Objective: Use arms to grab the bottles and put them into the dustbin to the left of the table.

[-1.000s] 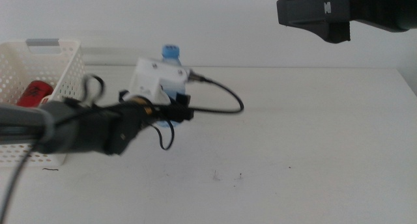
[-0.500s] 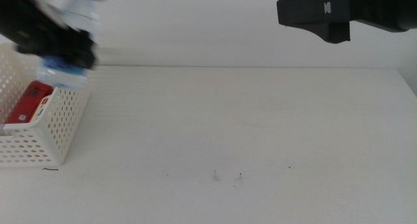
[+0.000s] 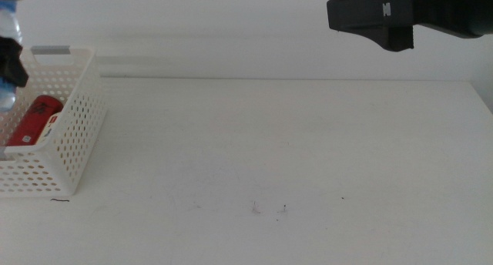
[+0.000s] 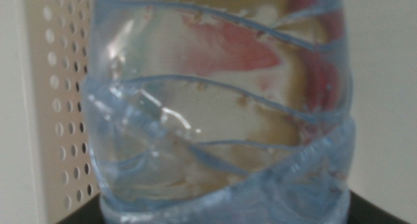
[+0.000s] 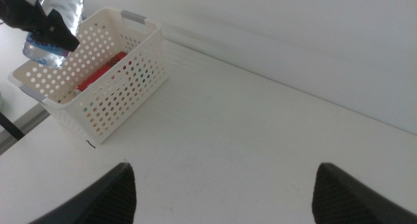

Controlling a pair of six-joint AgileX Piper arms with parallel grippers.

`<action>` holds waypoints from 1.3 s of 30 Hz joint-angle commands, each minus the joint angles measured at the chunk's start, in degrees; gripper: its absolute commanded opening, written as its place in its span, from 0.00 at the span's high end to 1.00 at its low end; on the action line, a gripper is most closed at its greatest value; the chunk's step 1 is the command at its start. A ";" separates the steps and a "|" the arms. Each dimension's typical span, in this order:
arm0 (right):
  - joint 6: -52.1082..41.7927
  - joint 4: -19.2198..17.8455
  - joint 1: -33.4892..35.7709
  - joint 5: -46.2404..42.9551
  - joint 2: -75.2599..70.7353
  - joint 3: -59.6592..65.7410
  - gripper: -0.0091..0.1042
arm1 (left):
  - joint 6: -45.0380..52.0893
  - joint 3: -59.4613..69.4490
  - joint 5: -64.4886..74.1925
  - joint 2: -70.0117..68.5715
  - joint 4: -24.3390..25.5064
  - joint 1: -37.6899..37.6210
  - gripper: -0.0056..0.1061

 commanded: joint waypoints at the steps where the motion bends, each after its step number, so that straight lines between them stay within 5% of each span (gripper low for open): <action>1: -0.13 -0.32 0.02 -0.69 -0.24 -0.24 0.19 | 0.63 -0.82 -2.98 1.59 -3.13 1.71 0.97; 8: -0.13 -0.32 0.02 -0.69 -0.24 -0.24 0.19 | 0.78 -0.82 -8.79 7.16 -4.71 2.20 0.95; 13: -0.13 -0.32 0.02 -0.69 -0.24 -0.24 0.19 | 5.02 -0.82 -8.86 10.33 -7.19 2.20 0.81; 16: -0.13 -0.32 0.02 -0.69 -0.24 -0.24 0.19 | 4.91 -0.82 -8.86 10.91 -7.39 2.20 0.63; 22: -0.13 -0.32 0.02 -0.69 -0.24 -0.24 0.19 | 4.48 -0.91 -7.05 10.47 -6.99 2.20 0.11; 31: -0.13 -0.32 0.02 -0.69 -0.24 -0.24 0.19 | 1.41 -0.91 -1.48 0.58 -7.74 0.96 0.11; 39: -0.13 -0.32 0.02 -0.69 -0.24 -0.24 0.19 | -2.90 2.97 -7.74 -15.77 -6.50 -12.34 0.11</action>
